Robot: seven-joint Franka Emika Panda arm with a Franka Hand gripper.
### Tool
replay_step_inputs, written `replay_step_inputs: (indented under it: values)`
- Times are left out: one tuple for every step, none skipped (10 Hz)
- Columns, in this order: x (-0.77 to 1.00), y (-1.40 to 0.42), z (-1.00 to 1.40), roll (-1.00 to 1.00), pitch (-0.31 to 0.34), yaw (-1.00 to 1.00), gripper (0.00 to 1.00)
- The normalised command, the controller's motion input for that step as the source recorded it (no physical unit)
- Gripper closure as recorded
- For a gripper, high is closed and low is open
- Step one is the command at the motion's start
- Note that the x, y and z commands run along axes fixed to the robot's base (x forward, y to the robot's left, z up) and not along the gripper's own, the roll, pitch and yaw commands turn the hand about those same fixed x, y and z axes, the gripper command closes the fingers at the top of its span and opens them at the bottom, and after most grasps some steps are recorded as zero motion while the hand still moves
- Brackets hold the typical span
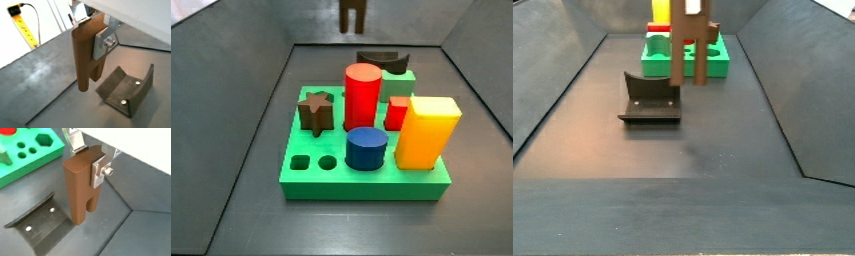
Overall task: Pick up the square-circle object. Move up. Place the square-circle object on the fixture. Regrasp the square-circle object. Rotate the square-circle object. Move to above the board. Insert the square-circle object.
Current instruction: Rotate the square-circle object.
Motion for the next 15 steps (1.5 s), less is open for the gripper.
replay_step_inputs:
  values:
    - [-1.00, 0.09, 0.41, -0.11, 0.011, -0.04, 1.00]
    - [-0.86, 0.07, 0.28, -0.11, 0.016, -0.03, 1.00]
    - [-0.74, 0.06, 0.22, -0.11, 0.013, -0.03, 1.00]
    - [-0.51, 0.04, 0.13, -0.12, 0.009, -0.03, 1.00]
    - [-0.34, 0.03, 0.09, -0.13, -0.001, -0.03, 1.00]
    - [0.00, 0.00, 0.00, -0.98, 0.002, 1.00, 1.00]
    - [0.12, 0.03, -0.03, -1.00, 0.003, 1.00, 1.00]
    - [0.12, 0.03, -0.02, -1.00, -0.031, 0.99, 1.00]
    - [0.11, 0.00, -0.02, -1.00, -0.066, 0.98, 1.00]
    - [0.05, 0.01, -0.01, -0.99, -0.132, 0.94, 1.00]
    - [0.03, 0.01, 0.00, -0.77, -0.128, 0.69, 1.00]
    - [0.00, 0.01, 0.00, -0.46, -0.092, 0.34, 1.00]
    - [0.00, 0.00, 0.00, -0.35, -0.082, 0.23, 1.00]
    - [-0.13, 0.03, 0.00, -0.06, -0.019, 1.00, 1.00]
    - [-0.13, 0.03, 0.00, -0.03, -0.018, 1.00, 1.00]
